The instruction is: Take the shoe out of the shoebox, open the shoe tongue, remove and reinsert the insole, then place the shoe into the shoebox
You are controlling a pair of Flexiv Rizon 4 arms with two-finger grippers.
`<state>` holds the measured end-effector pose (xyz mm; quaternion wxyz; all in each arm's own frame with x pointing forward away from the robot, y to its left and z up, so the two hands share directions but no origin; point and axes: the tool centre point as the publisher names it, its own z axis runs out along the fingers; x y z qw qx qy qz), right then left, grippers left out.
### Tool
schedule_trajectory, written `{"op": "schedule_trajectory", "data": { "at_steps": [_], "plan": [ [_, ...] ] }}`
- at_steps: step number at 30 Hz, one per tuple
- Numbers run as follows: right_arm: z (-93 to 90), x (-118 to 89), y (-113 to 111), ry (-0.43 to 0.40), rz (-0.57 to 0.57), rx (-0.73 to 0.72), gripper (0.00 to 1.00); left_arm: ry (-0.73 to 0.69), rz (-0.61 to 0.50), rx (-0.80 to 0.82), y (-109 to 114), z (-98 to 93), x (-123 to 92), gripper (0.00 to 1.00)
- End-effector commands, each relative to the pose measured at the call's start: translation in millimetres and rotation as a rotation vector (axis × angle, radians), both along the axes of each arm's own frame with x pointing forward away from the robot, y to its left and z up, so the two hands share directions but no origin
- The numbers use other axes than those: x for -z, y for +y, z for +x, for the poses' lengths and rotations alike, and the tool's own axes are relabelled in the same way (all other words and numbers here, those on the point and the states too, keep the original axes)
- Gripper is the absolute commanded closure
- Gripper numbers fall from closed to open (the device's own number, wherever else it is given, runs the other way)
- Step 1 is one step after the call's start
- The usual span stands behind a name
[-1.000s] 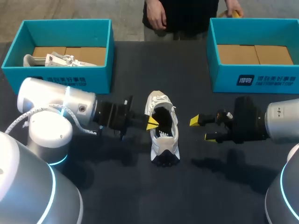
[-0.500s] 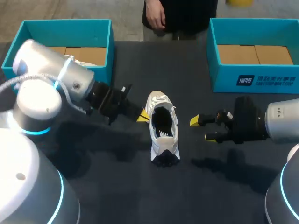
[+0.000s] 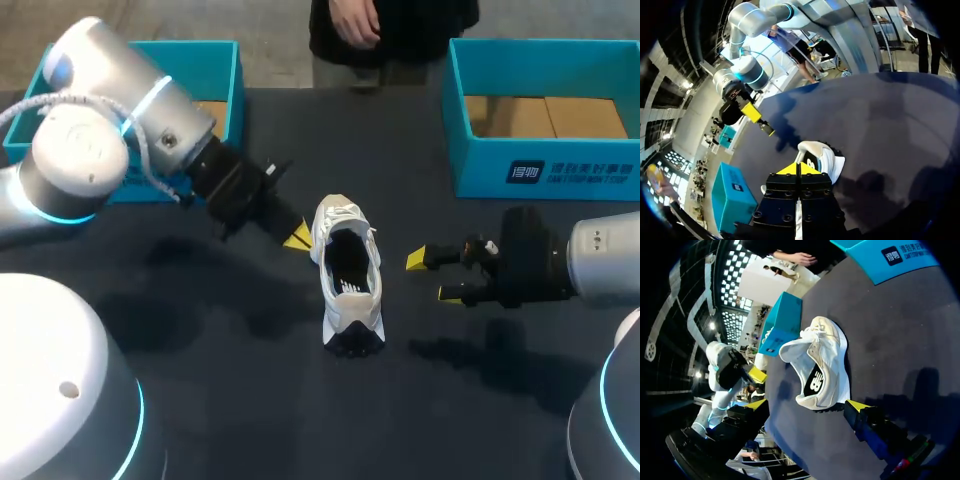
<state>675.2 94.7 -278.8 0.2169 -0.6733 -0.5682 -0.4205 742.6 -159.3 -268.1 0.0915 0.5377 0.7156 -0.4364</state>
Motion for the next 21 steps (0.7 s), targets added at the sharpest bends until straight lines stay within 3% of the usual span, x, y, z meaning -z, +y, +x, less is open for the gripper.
{"op": "schedule_trajectory", "data": {
  "at_steps": [1,12,21],
  "plan": [
    [-1.2,-0.9,0.8,0.001,-0.003,0.003,0.00,0.006,0.069,0.045,-3.5,4.3,-3.0,1.00],
    [-1.5,-5.1,-4.5,0.003,-0.030,0.026,0.00,0.006,0.069,0.045,-3.5,4.3,-3.0,1.00],
    [-12.0,-24.9,-39.9,0.005,-0.111,0.058,0.00,-0.031,0.192,0.171,-5.2,2.3,-3.7,1.00]
  ]
}}
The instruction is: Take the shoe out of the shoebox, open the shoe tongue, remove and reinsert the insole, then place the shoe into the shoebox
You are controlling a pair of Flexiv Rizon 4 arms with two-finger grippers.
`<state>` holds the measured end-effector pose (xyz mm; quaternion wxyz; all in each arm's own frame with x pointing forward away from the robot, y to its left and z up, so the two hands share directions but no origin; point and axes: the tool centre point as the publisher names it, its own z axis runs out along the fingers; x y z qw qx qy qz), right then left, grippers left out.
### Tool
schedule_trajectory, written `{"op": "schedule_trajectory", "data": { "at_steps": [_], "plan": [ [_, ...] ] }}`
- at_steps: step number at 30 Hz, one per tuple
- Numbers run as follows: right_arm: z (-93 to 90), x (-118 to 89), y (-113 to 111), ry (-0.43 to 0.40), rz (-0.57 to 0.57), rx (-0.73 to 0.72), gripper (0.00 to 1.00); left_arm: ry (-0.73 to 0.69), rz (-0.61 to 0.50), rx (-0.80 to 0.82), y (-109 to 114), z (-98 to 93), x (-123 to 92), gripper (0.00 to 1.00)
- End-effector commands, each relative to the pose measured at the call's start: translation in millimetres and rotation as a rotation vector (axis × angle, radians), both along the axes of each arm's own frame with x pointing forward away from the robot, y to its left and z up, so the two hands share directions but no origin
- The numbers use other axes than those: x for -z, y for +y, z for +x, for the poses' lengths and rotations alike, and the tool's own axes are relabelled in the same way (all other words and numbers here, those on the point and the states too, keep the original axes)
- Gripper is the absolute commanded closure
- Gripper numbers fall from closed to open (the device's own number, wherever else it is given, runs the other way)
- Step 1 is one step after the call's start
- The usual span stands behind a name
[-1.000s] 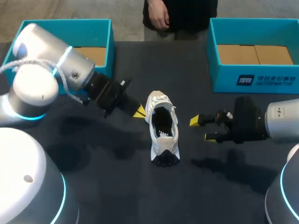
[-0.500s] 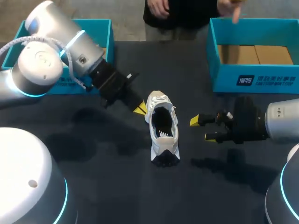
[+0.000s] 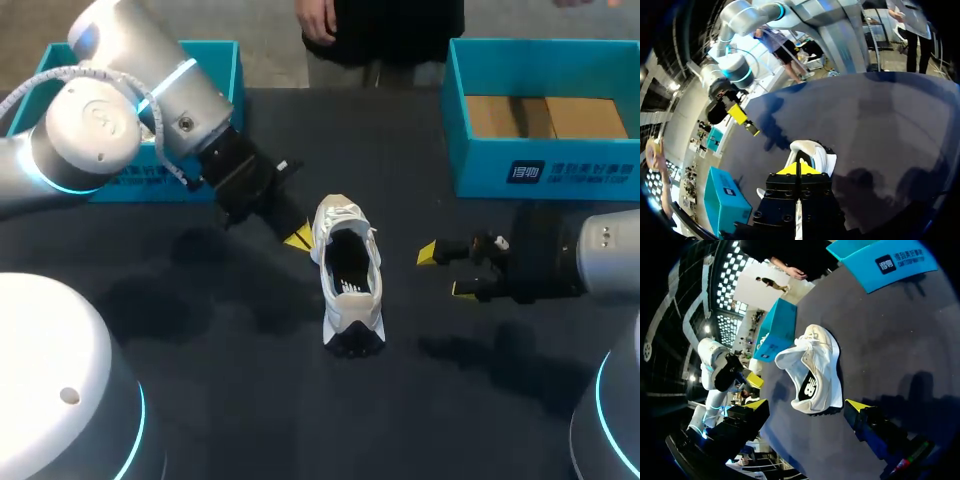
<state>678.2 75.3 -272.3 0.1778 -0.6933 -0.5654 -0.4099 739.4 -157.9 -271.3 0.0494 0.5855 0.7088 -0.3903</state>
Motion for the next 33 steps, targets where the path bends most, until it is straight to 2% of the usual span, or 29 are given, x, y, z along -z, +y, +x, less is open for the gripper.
{"op": "schedule_trajectory", "data": {
  "at_steps": [1,11,17,24,29,33],
  "plan": [
    [-17.5,-21.3,-27.4,0.019,-0.041,0.005,0.00,-0.011,0.115,0.095,-7.5,4.6,-5.6,1.00],
    [-31.8,-41.0,-64.4,0.030,-0.085,0.009,0.00,-0.059,0.172,0.152,-17.2,4.7,-6.5,1.00],
    [-38.0,-54.5,-87.1,0.011,-0.019,0.021,0.00,-0.067,0.175,0.174,-25.7,4.9,-7.7,1.00],
    [-40.0,-69.2,-97.2,-0.014,-0.002,0.021,0.00,-0.085,0.190,0.192,-32.1,6.0,-8.3,1.00],
    [-42.0,-83.0,-106.9,-0.013,-0.045,0.018,0.00,-0.104,0.210,0.217,-35.4,5.6,-8.7,1.00],
    [-41.9,-84.2,-107.8,-0.018,-0.047,0.032,0.00,-0.133,0.241,0.234,-36.9,4.6,-6.9,1.00]
  ]
}}
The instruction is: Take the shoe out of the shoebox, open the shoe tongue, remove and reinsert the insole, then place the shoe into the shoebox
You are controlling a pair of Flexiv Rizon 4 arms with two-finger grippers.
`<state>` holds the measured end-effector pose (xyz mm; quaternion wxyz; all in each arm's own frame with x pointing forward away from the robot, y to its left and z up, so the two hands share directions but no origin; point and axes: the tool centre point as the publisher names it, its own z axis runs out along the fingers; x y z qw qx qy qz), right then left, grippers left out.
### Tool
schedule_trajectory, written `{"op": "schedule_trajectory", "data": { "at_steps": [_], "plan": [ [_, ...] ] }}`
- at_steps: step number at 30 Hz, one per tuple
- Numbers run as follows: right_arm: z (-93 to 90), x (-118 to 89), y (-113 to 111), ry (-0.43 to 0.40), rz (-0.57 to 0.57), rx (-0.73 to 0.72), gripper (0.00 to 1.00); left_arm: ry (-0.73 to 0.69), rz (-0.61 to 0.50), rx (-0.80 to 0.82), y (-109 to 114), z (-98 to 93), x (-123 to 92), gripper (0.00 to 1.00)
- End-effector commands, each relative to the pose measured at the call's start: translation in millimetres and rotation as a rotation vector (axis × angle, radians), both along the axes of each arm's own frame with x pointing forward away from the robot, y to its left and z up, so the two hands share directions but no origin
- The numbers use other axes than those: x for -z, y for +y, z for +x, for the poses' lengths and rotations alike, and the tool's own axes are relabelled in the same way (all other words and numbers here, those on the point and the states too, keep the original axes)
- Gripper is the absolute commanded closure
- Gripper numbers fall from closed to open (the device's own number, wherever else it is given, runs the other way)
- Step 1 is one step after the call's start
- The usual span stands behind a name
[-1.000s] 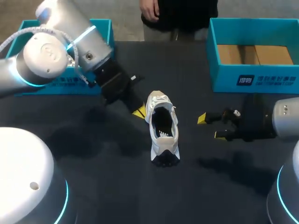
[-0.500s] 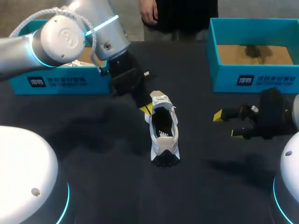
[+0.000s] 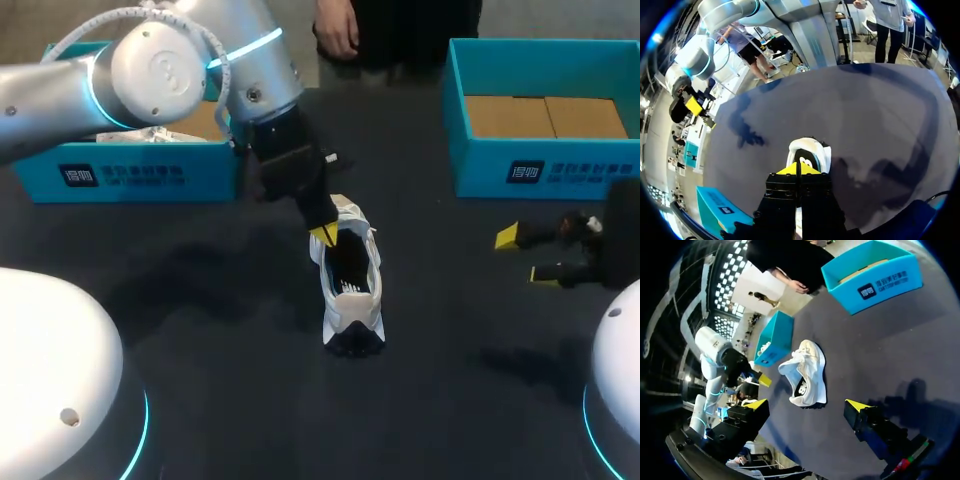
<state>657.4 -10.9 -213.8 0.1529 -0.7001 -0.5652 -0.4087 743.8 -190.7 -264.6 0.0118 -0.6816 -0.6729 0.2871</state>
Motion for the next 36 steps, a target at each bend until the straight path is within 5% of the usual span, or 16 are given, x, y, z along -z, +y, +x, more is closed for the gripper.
{"op": "schedule_trajectory", "data": {
  "at_steps": [1,36],
  "plan": [
    [-21.1,-25.7,-21.5,0.004,-0.009,0.004,0.00,-0.039,0.054,0.026,-4.4,-0.5,1.4,1.00],
    [-21.1,-25.7,-21.5,0.004,-0.009,0.004,0.00,-0.080,0.245,0.021,-17.6,-12.9,85.1,1.00]
  ]
}}
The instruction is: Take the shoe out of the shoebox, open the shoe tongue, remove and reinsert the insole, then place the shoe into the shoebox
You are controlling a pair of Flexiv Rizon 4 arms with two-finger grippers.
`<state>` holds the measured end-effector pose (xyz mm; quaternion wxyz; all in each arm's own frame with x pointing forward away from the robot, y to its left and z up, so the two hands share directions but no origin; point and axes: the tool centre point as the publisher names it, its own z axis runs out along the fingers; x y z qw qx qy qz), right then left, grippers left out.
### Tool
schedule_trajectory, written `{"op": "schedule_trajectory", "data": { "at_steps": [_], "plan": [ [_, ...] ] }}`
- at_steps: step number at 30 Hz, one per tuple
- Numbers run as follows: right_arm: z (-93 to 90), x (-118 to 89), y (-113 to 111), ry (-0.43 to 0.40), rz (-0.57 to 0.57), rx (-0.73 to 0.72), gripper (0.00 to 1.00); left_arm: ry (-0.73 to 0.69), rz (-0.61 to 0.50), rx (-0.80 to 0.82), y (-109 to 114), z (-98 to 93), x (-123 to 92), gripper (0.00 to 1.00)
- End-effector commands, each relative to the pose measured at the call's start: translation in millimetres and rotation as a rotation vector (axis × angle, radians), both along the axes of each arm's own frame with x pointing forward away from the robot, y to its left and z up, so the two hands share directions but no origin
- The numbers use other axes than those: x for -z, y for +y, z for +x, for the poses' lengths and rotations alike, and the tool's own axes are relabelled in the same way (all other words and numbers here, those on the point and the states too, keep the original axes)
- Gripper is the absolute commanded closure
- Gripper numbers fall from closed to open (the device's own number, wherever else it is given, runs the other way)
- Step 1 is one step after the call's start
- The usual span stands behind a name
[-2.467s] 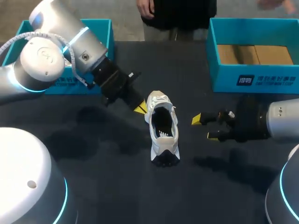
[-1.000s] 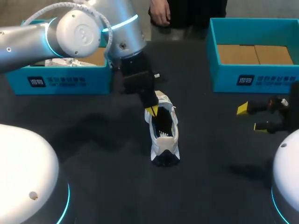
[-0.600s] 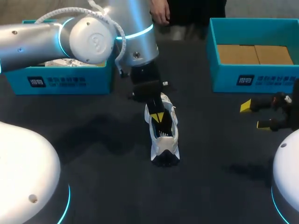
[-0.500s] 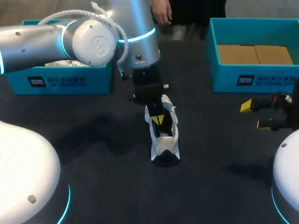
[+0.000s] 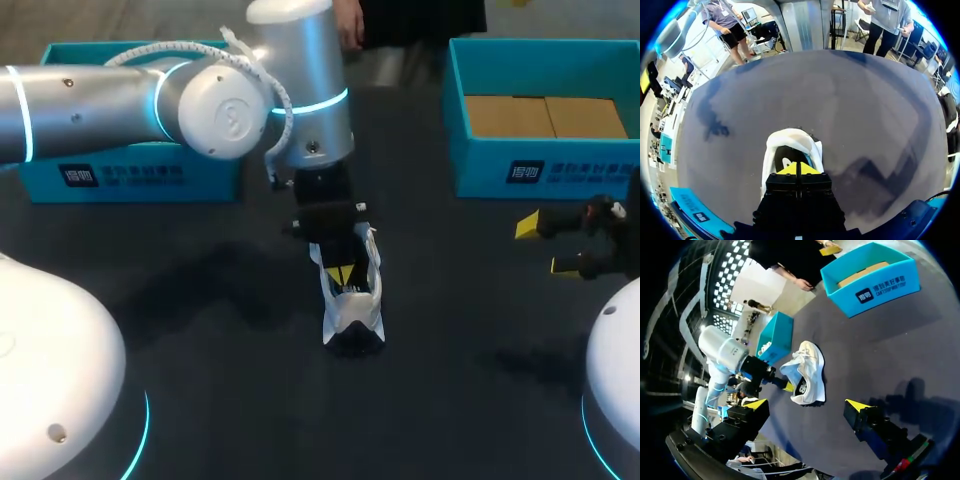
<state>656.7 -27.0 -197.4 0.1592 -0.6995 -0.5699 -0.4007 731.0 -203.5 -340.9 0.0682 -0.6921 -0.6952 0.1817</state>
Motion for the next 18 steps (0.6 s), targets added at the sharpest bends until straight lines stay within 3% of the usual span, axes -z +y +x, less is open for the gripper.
{"op": "schedule_trajectory", "data": {
  "at_steps": [1,18],
  "plan": [
    [-20.4,-9.3,-5.4,-0.013,-0.005,0.019,0.00,-0.005,0.013,0.003,-4.8,-0.4,9.3,1.00],
    [-20.4,-9.3,-5.4,-0.013,-0.005,0.019,0.00,-0.038,0.061,-0.013,-3.7,-9.6,55.6,1.00]
  ]
}}
